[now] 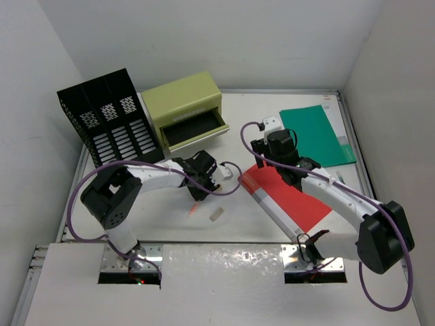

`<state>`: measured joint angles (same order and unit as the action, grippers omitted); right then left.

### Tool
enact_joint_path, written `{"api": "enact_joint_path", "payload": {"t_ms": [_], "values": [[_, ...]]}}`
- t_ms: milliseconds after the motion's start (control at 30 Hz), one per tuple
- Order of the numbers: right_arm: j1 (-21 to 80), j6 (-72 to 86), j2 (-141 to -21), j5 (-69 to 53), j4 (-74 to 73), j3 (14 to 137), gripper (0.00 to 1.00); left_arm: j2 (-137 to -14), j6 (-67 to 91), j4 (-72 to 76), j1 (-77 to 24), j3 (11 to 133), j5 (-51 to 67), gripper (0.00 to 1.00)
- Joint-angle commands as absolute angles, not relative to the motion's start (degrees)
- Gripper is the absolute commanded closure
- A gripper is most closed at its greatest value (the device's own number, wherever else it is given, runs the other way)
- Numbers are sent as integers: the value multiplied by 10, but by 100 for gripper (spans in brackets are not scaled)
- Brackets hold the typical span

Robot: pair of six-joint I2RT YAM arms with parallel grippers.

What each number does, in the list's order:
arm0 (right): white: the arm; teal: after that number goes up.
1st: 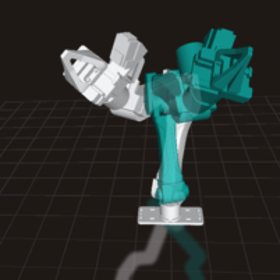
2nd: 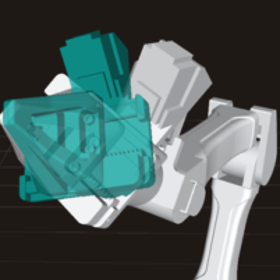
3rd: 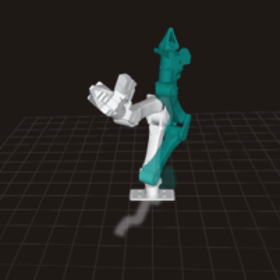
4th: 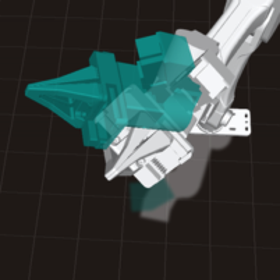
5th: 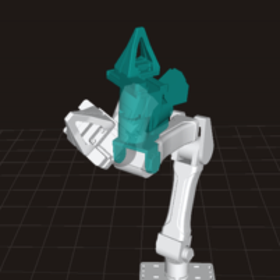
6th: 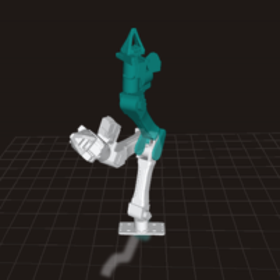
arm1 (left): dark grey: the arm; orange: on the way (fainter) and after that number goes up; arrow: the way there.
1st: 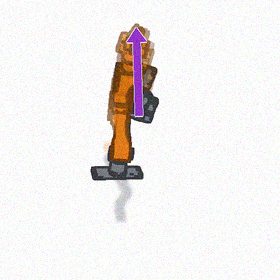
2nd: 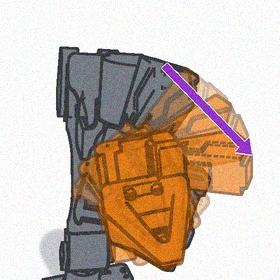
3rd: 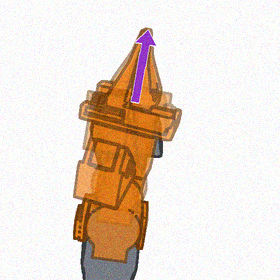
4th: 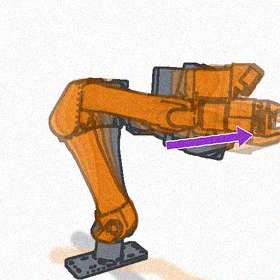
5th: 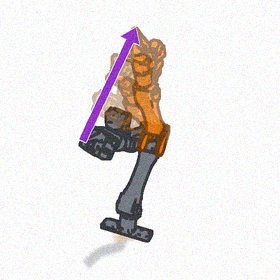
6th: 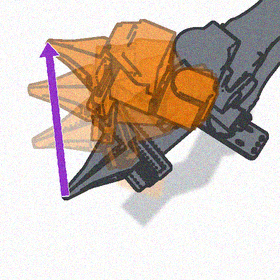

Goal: Organize the desk

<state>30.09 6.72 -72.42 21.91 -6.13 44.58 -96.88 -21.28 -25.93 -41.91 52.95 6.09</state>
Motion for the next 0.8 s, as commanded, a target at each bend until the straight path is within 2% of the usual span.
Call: {"api": "enact_joint_path", "payload": {"t_ms": [0,167,267,433,533,567,667,767], "values": [[298,64,-708,225,-47,443,21,-971,-217,-287,-417,513,56,77],[278,83,-708,178,-58,446,20,-946,-217,-301,-408,516,56,100],[248,95,-713,155,-68,450,20,-920,-223,-316,-408,525,52,100],[150,150,-698,25,-44,427,21,-817,-225,-359,-408,583,20,100],[116,161,-686,11,-33,416,20,-764,-241,-357,-408,641,-23,100],[87,170,-684,-36,-16,406,20,-748,-250,-320,-408,653,-59,100],[31,233,-687,-115,24,389,22,-753,-296,-245,-405,693,-137,100],[24,230,-691,-104,19,388,22,-846,-336,-196,-382,768,-168,100]]}}
